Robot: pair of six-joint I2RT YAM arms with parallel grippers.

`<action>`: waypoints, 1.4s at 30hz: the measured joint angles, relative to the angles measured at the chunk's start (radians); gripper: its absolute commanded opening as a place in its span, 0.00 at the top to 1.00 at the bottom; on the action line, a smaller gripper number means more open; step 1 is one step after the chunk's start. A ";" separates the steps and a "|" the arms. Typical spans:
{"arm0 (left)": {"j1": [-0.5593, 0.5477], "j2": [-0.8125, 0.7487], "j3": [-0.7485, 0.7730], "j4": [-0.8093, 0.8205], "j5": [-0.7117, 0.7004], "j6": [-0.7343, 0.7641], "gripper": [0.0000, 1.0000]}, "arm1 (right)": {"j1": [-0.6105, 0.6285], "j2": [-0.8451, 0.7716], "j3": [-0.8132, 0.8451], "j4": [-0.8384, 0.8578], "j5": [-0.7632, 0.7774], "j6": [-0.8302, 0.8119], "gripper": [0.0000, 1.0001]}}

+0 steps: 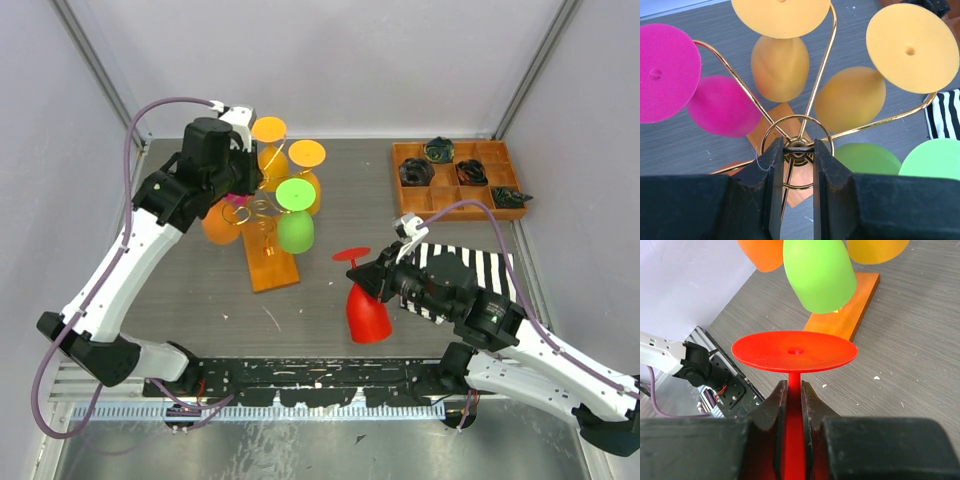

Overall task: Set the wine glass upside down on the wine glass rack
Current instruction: Adjust the wine rack at the center of the board.

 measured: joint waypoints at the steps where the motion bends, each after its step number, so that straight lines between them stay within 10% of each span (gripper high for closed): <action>1: -0.014 0.000 0.003 -0.005 -0.024 -0.006 1.00 | 0.000 -0.002 -0.007 0.000 0.000 0.002 0.99; 30: -0.098 0.068 0.111 -0.146 -0.323 -0.158 1.00 | 0.000 0.010 -0.035 0.015 0.018 0.014 0.99; 42: -0.097 0.092 0.141 -0.151 -0.285 -0.103 0.72 | 0.000 0.016 -0.039 0.022 0.019 0.016 0.99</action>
